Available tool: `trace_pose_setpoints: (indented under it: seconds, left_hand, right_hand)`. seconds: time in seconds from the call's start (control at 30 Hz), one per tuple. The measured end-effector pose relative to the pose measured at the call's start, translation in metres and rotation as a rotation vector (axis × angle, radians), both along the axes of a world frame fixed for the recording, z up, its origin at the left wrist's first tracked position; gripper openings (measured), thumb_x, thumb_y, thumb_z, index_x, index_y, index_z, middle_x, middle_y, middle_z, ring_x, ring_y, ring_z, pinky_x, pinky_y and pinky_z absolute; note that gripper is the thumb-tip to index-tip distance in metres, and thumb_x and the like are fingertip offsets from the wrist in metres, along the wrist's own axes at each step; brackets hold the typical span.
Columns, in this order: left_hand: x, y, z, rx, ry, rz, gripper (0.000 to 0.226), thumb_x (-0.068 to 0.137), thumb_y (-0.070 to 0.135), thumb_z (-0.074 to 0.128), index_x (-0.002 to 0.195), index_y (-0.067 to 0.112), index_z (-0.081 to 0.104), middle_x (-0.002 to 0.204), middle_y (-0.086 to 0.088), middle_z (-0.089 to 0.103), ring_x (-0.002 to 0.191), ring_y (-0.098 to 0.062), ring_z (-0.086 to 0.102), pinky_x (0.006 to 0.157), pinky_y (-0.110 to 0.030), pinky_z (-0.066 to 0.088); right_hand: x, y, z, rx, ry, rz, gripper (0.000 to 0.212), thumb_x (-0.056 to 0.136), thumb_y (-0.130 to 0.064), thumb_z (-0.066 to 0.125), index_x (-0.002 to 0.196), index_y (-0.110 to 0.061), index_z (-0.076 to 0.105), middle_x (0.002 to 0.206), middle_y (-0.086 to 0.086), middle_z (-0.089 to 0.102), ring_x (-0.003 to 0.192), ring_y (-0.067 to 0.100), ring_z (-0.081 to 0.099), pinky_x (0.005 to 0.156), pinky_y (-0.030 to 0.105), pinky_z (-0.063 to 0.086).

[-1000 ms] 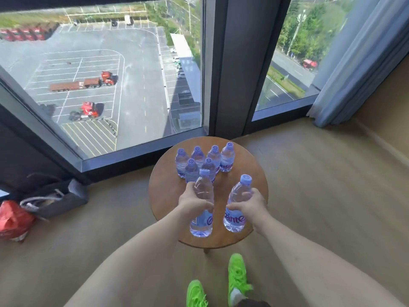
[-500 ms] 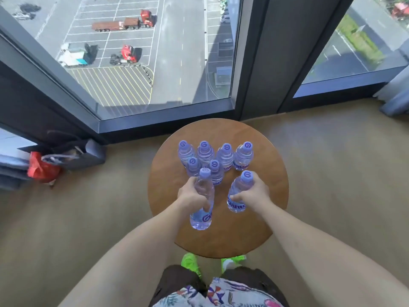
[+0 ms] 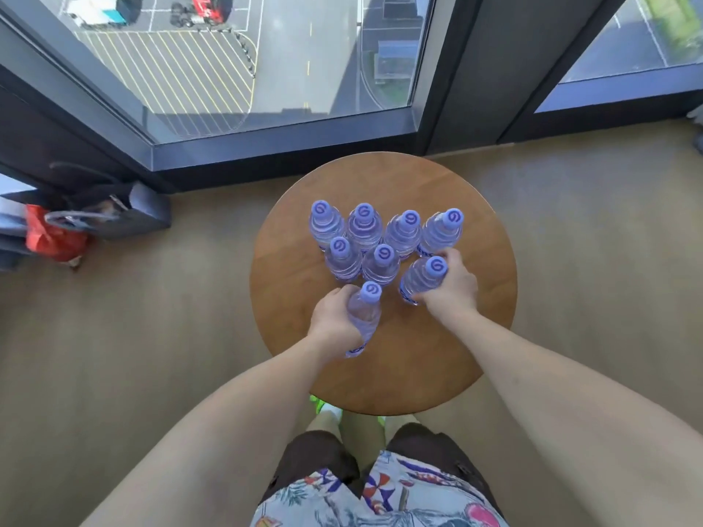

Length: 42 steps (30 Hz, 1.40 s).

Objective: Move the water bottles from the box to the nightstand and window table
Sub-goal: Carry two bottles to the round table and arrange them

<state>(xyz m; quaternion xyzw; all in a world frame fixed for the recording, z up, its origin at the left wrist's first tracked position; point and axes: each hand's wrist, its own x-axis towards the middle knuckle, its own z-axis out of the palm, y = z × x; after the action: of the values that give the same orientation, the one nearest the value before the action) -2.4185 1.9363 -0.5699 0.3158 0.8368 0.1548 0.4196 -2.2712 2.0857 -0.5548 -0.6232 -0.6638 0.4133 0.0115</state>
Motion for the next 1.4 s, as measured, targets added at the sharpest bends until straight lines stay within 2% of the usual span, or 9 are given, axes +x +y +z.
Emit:
trace_pose_setpoints:
  seconds: [0.13, 0.27, 0.37, 0.53, 0.67, 0.93, 1.1, 1.2, 1.4]
  left_hand:
    - [0.001, -0.007, -0.003, 0.021, -0.014, 0.013, 0.060, 0.070, 0.021, 0.082, 0.122, 0.036, 0.055, 0.102, 0.009, 0.068, 0.091, -0.018, 0.065, 0.062, -0.026, 0.051]
    - [0.003, -0.014, -0.007, 0.072, -0.005, -0.008, 0.059, 0.071, 0.021, 0.080, 0.124, 0.032, 0.056, 0.101, 0.005, 0.071, 0.093, -0.022, 0.065, 0.078, -0.033, 0.056]
    - [0.004, -0.019, -0.010, 0.100, -0.033, 0.022, 0.054, 0.070, 0.022, 0.076, 0.119, 0.034, 0.057, 0.094, 0.007, 0.069, 0.087, -0.021, 0.064, 0.072, -0.030, 0.053]
    - [0.002, -0.021, -0.011, 0.135, -0.041, 0.002, 0.054, 0.070, 0.031, 0.073, 0.121, 0.032, 0.056, 0.096, 0.008, 0.069, 0.088, -0.020, 0.063, 0.073, -0.028, 0.047]
    - [-0.001, -0.020, -0.012, 0.150, -0.027, -0.053, 0.061, 0.064, 0.030, 0.070, 0.123, 0.032, 0.055, 0.105, 0.007, 0.071, 0.094, -0.021, 0.063, 0.079, -0.032, 0.052]
    - [-0.007, -0.020, -0.026, 0.226, 0.007, -0.134, 0.066, 0.075, 0.003, 0.076, 0.133, 0.027, 0.057, 0.132, 0.006, 0.052, 0.114, -0.014, 0.056, 0.092, -0.019, 0.038]
    - [-0.009, -0.016, -0.030, 0.250, 0.068, -0.155, 0.077, 0.072, -0.008, 0.068, 0.140, 0.024, 0.055, 0.137, 0.005, 0.053, 0.124, -0.019, 0.052, 0.098, -0.022, 0.039]
    - [-0.009, -0.015, -0.033, 0.238, 0.115, -0.101, 0.076, 0.073, -0.006, 0.068, 0.142, 0.023, 0.054, 0.136, 0.004, 0.060, 0.125, -0.022, 0.053, 0.100, -0.024, 0.040]
    - [-0.013, -0.020, -0.031, 0.125, 0.050, -0.005, 0.070, 0.074, 0.006, 0.075, 0.137, 0.024, 0.049, 0.133, 0.002, 0.058, 0.121, -0.024, 0.056, 0.090, -0.024, 0.038]
  right_hand:
    - [-0.003, -0.002, -0.007, 0.030, 0.017, -0.017, 0.070, 0.062, -0.006, 0.091, 0.116, -0.023, 0.050, 0.101, 0.003, 0.071, 0.097, 0.032, 0.064, 0.081, 0.033, 0.048]
    - [0.000, -0.014, -0.015, 0.027, 0.062, -0.085, 0.082, 0.063, -0.008, 0.092, 0.131, -0.022, 0.048, 0.114, 0.003, 0.068, 0.107, 0.029, 0.063, 0.085, 0.027, 0.042]
    - [0.005, -0.027, -0.020, 0.017, 0.006, -0.178, 0.090, 0.064, -0.015, 0.095, 0.138, -0.014, 0.043, 0.129, 0.009, 0.061, 0.119, 0.030, 0.059, 0.094, 0.032, 0.042]
    - [0.015, -0.053, -0.022, 0.081, -0.052, -0.189, 0.054, 0.072, -0.028, 0.089, 0.110, -0.018, 0.051, 0.107, 0.005, 0.062, 0.099, 0.029, 0.064, 0.082, 0.032, 0.042]
    - [0.005, -0.045, -0.008, 0.152, 0.066, -0.144, 0.075, 0.073, -0.049, 0.087, 0.135, -0.025, 0.051, 0.110, 0.003, 0.057, 0.096, 0.022, 0.059, 0.088, 0.030, 0.043]
    - [-0.009, -0.012, 0.001, 0.205, 0.067, -0.045, 0.055, 0.080, -0.023, 0.086, 0.131, -0.019, 0.065, 0.118, 0.010, 0.067, 0.111, 0.027, 0.061, 0.083, 0.014, 0.031]
    - [-0.014, -0.016, 0.002, 0.162, 0.165, -0.182, 0.067, 0.076, -0.018, 0.088, 0.134, -0.014, 0.055, 0.121, 0.002, 0.064, 0.109, 0.025, 0.064, 0.098, 0.032, 0.048]
    - [-0.009, -0.036, 0.006, 0.405, 0.141, -0.186, 0.060, 0.074, -0.019, 0.087, 0.122, -0.004, 0.055, 0.118, 0.012, 0.055, 0.106, 0.032, 0.058, 0.097, 0.038, 0.047]
    - [-0.049, -0.038, 0.029, 0.911, 0.220, 0.351, 0.032, 0.082, -0.022, 0.083, 0.105, -0.003, 0.073, 0.101, 0.013, 0.069, 0.091, 0.037, 0.062, 0.087, 0.042, 0.050]
